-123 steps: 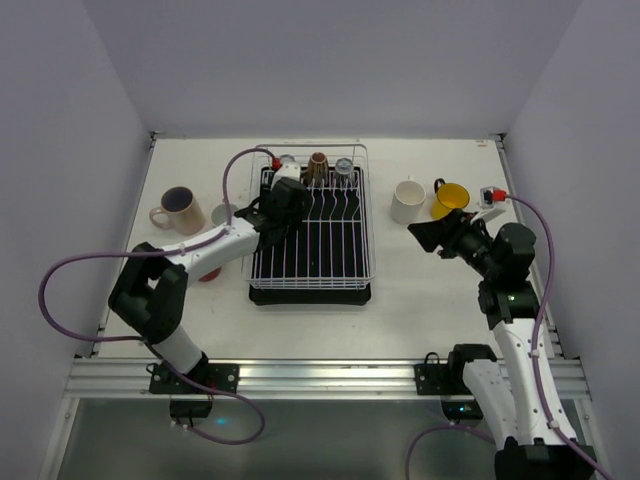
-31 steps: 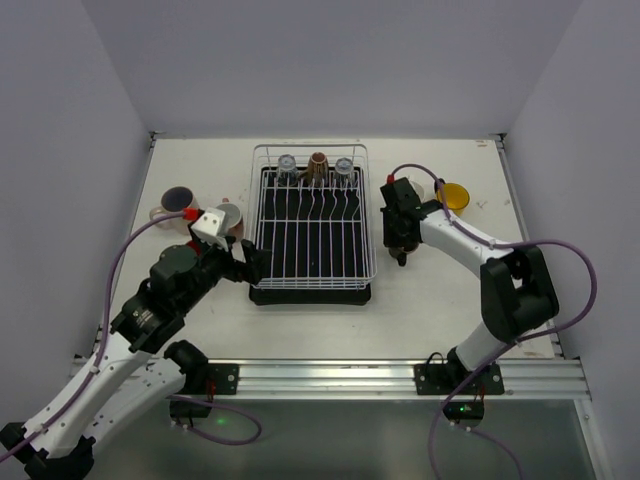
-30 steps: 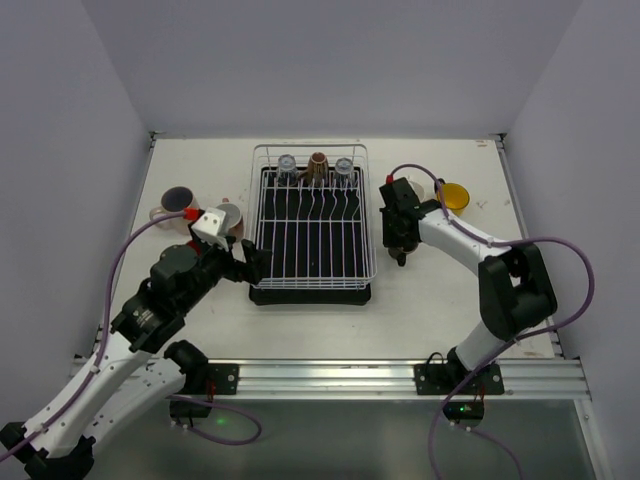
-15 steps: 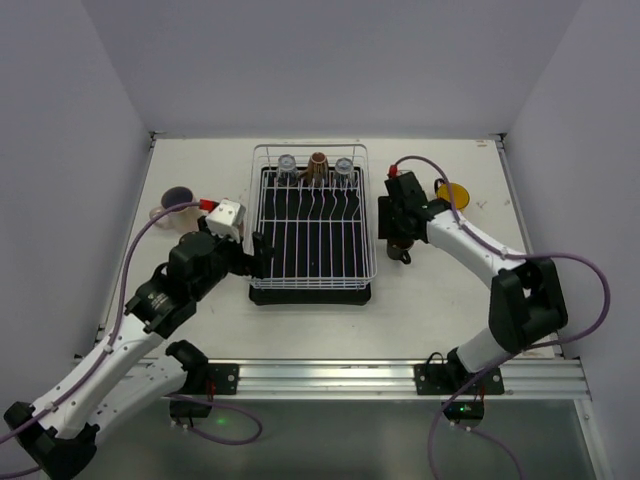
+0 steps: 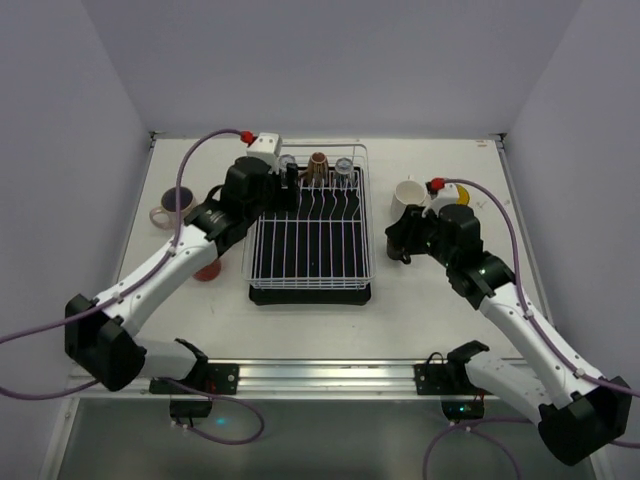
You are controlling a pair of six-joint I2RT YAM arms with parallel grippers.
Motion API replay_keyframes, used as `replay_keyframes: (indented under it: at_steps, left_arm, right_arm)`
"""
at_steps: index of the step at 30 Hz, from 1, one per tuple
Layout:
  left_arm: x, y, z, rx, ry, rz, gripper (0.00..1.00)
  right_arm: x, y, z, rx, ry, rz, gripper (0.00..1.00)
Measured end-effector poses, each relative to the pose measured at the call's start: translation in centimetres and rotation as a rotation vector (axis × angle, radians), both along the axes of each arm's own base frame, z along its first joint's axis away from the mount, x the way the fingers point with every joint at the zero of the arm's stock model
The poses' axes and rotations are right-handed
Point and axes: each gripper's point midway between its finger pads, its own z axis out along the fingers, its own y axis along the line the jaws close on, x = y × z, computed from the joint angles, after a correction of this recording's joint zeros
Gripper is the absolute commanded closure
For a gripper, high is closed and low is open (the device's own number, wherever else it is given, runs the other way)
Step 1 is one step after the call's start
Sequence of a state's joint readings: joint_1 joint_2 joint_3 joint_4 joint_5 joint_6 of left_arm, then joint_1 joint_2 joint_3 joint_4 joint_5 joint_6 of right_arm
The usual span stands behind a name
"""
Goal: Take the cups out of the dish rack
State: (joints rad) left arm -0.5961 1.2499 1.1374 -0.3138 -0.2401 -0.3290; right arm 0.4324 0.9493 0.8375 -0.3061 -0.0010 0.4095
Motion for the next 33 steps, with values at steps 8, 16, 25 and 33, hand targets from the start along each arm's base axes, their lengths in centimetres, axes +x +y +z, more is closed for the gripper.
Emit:
replay_keyframes:
  at_steps: [8, 16, 25, 33]
  left_arm:
    - [9.8, -0.3, -3.2, 0.045, 0.029, 0.103, 0.26]
    - [15.9, -1.9, -6.6, 0.123, 0.041, 0.13, 0.32]
    - [18.7, -0.2, -11.1, 0.215, 0.086, 0.22, 0.28]
    - [19.7, 0.1, -13.8, 0.256, 0.105, 0.219, 0.41]
  right_arm:
    - [-2.9, 0.9, 0.1, 0.123, -0.042, 0.076, 0.58]
    - [-3.8, 2.1, 2.9, 0.2, -0.13, 0.152, 0.58]
    - [-4.0, 2.7, 1.9, 0.203, -0.098, 0.19, 0.58]
    - [-4.1, 3.1, 1.9, 0.212, -0.095, 0.212, 0.58]
